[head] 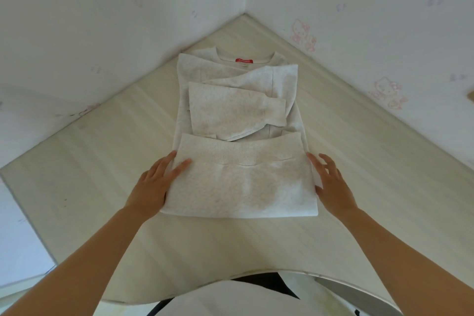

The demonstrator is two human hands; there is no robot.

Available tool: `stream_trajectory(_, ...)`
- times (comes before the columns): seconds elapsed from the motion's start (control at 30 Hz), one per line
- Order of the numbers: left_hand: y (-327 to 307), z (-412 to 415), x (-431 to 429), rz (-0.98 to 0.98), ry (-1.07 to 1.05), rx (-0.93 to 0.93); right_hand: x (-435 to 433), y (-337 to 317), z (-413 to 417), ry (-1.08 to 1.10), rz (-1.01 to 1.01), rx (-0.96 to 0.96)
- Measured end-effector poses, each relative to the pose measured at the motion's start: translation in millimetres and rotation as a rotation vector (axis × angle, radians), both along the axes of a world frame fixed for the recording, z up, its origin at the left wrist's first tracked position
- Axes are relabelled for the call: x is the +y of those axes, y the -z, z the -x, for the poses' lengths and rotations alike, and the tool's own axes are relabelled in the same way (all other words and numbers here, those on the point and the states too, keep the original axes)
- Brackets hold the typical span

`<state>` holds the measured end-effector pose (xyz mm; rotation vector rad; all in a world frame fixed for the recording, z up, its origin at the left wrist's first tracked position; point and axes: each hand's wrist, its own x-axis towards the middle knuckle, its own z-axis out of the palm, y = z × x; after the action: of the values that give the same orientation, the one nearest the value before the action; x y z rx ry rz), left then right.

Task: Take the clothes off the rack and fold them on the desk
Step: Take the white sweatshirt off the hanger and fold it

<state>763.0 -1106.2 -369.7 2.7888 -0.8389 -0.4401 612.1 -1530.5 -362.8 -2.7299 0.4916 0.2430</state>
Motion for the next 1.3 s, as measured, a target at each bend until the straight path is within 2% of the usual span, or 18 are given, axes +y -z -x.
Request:
stream_trajectory(0.17,5,-6,-1,-0.068,0.009,0.089,12,0,-15,-0.128,0.002,0.038)
stream_trajectory(0.27,2,-13,-7,0.07,-0.068,0.163,17,-5,-23,-0.146,-0.166,-0.029)
stream_trajectory(0.33,-7,-19,-11,0.21,-0.129,0.174,17,-13,-31,-0.084,-0.308,-0.073)
stream_trajectory(0.4,-20,-21,-15,0.33,-0.194,0.192,15,-20,-35,-0.078,-0.336,-0.123)
stream_trajectory(0.53,-76,-14,-32,0.622,-0.36,0.394,13,-54,-35,0.183,-0.757,-0.06)
stream_trajectory(0.7,-113,-13,-22,0.676,-0.586,0.522,9,-98,-29,0.284,-0.87,-0.091)
stream_trajectory(0.77,-115,-21,-25,0.706,-0.679,0.578,5,-111,-37,0.28,-0.952,-0.046)
stream_trajectory(0.87,-103,-43,-43,0.768,-0.88,0.623,10,-105,-60,0.419,-1.049,-0.063)
stream_trajectory(0.9,-94,-50,-47,0.798,-0.948,0.632,14,-97,-69,0.491,-1.065,-0.075)
stream_trajectory(0.97,-73,-57,-54,0.823,-1.03,0.647,22,-71,-80,0.568,-0.952,-0.016)
stream_trajectory(1.03,-50,-50,-58,0.72,-1.026,0.646,31,-47,-80,0.559,-0.798,0.093)
stream_trajectory(1.17,-26,-36,-61,0.552,-1.046,0.392,42,-29,-75,0.588,-0.676,0.05)
stream_trajectory(1.3,-37,-32,-71,0.636,-0.916,0.18,41,-34,-83,0.584,-0.654,0.015)
